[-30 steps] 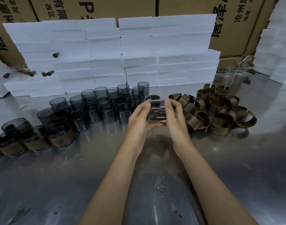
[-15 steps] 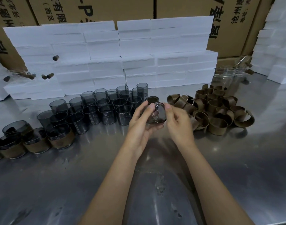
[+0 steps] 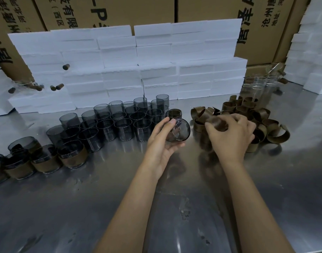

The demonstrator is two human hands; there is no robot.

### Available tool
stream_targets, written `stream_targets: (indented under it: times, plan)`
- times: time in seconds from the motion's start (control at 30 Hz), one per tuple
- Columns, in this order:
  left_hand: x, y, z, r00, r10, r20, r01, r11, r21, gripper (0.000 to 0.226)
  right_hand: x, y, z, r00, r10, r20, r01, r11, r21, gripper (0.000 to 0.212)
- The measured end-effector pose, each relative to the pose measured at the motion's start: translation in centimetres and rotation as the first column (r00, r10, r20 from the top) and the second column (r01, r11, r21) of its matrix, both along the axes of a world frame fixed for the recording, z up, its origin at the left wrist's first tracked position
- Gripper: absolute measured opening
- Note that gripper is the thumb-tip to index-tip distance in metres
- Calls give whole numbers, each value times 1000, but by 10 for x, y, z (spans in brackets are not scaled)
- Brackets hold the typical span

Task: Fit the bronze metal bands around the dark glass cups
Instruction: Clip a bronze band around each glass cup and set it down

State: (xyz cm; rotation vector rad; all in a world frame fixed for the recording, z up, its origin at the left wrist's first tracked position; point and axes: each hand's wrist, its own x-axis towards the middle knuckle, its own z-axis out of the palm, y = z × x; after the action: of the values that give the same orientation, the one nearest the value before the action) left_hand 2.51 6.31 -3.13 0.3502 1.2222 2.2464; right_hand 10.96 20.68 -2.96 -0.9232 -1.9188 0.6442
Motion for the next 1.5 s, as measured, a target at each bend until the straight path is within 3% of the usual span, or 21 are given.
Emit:
stream_targets:
  times: [0.13, 0.2, 0.33, 0.47, 0.6, 0.7, 0.9, 1.13, 1.37, 1.5]
  plan:
    - [-2, -1, -1, 1000, 15, 4, -15, 999, -29, 58, -4, -5, 7, 942, 148, -301, -212, 958, -195, 29]
    - [-4, -2, -2, 1000, 17, 5, -17, 999, -37, 47, -7, -9, 8, 917, 194, -349, -284, 932, -228, 18]
    - [-6, -4, -2, 1000, 18, 9, -18, 999, -42, 37, -13, -15, 6, 889, 222, -400, -364, 873, -325, 24]
    - [-4, -2, 0, 1000, 26, 5, -26, 999, -43, 35, -20, -24, 5, 852, 283, -440, -484, 745, -459, 17]
    - [-1, 1, 1, 998, 34, -45, -36, 998, -51, 45, -18, -39, 5, 813, 407, -417, -564, 727, -391, 28]
    - [2, 2, 2, 991, 37, -129, -47, 996, -70, 69, -16, -45, 6, 801, 433, -413, -583, 721, -375, 35]
    - [1, 5, -2, 973, 67, -223, -86, 993, -77, 87, -16, -52, 5, 796, 449, -406, -592, 718, -367, 25]
    - [-8, 1, -4, 985, 89, -149, -90, 996, -2, 88, -17, -58, 5, 753, 512, -414, -658, 591, -467, 36]
    - [-14, -9, -3, 987, 14, -158, -24, 998, -62, 77, -15, -49, 3, 770, 548, -326, -636, 622, -457, 49]
    - [-15, -10, -4, 986, -48, -161, 36, 997, -74, 78, -16, -51, 4, 689, 618, -378, -721, 532, -444, 39]
